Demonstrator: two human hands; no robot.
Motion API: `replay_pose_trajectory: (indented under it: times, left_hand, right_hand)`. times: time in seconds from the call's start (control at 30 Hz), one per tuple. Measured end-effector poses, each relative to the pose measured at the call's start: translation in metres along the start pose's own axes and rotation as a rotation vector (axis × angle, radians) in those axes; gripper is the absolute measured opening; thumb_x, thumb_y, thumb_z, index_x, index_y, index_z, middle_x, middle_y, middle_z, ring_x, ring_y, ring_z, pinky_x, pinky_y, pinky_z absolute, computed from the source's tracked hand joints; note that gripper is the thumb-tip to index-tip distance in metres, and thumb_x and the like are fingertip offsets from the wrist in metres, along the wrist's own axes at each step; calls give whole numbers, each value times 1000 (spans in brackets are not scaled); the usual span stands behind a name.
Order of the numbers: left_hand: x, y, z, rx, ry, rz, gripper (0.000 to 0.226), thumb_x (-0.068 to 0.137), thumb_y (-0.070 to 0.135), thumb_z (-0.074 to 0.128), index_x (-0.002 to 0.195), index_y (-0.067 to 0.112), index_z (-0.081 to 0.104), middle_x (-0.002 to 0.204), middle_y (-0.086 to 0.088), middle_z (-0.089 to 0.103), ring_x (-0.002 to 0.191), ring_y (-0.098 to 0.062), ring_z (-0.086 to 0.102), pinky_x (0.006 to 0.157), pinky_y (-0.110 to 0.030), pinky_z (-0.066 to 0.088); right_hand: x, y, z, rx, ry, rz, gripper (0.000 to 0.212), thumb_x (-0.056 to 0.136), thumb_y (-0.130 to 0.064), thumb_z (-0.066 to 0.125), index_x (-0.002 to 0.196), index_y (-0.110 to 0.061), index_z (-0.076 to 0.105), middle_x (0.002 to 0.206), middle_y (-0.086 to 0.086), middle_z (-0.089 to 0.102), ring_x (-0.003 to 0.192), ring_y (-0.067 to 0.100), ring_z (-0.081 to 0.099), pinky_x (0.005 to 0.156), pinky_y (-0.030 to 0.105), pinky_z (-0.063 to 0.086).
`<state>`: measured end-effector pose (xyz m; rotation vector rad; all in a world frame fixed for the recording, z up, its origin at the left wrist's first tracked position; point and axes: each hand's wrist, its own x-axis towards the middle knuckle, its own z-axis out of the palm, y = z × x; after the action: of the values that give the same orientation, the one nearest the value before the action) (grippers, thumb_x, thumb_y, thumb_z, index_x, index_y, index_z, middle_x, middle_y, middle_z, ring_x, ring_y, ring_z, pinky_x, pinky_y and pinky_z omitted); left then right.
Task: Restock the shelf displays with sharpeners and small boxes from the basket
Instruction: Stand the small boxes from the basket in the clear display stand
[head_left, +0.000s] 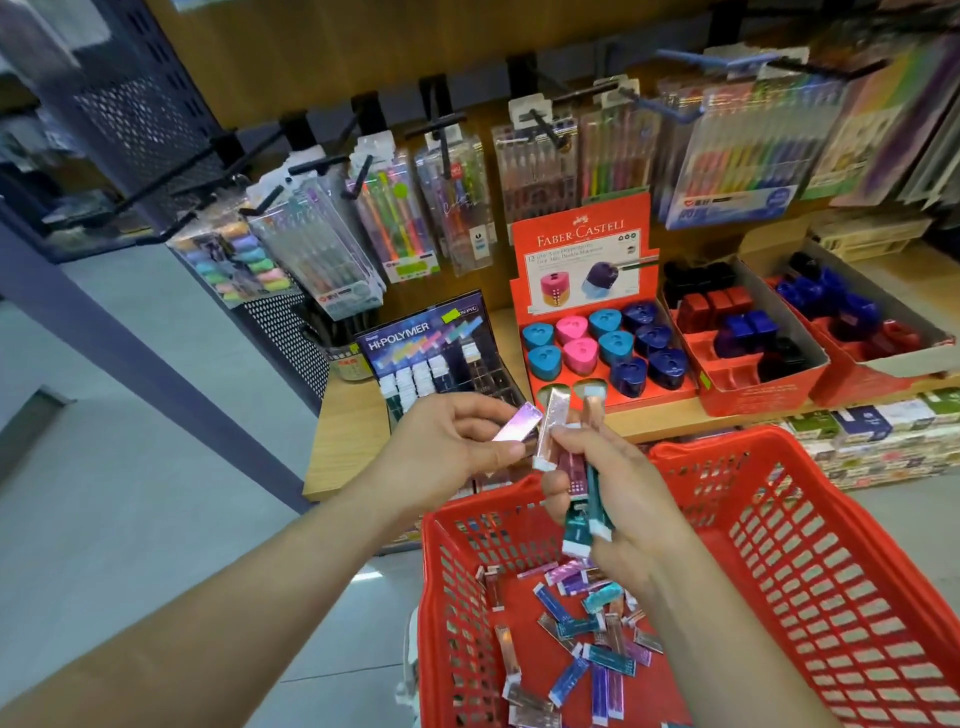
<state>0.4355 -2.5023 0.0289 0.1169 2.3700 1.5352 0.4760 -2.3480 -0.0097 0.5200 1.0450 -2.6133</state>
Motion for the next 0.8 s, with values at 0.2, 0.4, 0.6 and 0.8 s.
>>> replay_pose_trajectory:
  times: [0.2,0.4,0.6,0.8]
  left_hand:
    - [17,-1,-11,74,-296,-35,48,86,-6,62,113,33,60,68,8,67,65,-8,63,64,-21,49]
    - [48,-1,-58,-78,-76,-82,23,96,7,54,114,21,58,88,-14,71,73,-25,68,62,-29,56]
    - [92,-1,-90,165,66,-95,18,89,13,66,102,12,53,83,-12,73,56,-16,60,48,-23,44]
    - [138,-6,-78,547,119,-1,22,91,3,56,89,22,67,91,-7,67,79,-26,69,71,-44,59]
  right_hand:
    - [17,4,3,-104,-54,5,3,91,-9,61,90,-11,60,68,7,57,41,10,39,35,20,32]
    - [38,2,1,30,7,100,3,93,-9,55,90,-11,55,61,1,51,38,8,38,31,17,29]
    - [67,-4,-4,-84,36,148,6,94,-12,55,88,-11,55,58,1,50,38,7,36,30,16,27]
    - [85,-8,-18,-204,64,118,7,91,-11,59,89,-14,53,62,-1,45,42,10,36,31,18,26]
